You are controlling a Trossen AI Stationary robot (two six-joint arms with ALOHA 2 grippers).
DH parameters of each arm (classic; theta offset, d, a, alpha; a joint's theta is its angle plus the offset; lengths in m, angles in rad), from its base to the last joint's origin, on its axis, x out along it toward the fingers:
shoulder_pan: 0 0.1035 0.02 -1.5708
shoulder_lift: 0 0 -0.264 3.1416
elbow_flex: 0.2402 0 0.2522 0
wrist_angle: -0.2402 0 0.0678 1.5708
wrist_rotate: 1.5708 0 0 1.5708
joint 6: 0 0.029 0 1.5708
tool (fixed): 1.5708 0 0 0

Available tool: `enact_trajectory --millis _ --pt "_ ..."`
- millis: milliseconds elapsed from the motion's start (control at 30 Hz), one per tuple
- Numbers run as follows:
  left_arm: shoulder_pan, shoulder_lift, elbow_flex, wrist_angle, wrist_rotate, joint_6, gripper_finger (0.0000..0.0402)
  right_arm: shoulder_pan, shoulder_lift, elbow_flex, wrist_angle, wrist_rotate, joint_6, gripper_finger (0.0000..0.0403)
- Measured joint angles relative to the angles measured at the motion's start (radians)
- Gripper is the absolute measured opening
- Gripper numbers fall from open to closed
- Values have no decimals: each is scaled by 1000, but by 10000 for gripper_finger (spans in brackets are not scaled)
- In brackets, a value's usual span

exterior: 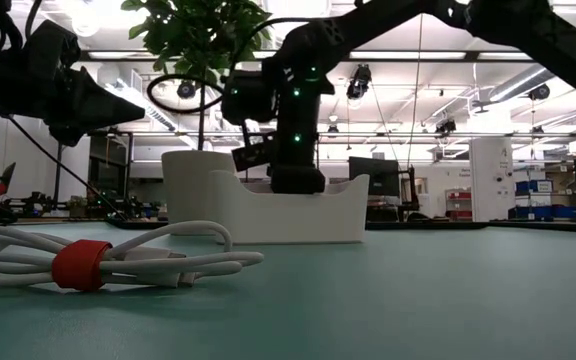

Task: Pick and place USB-C Cables
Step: Put the red charger cable into the white bin

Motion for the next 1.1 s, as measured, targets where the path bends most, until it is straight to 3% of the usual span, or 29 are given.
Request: enact_trajectory --millis 1100 --pt "0 0 0 -11 0 0 0 0 1 -21 68 -7 4 22"
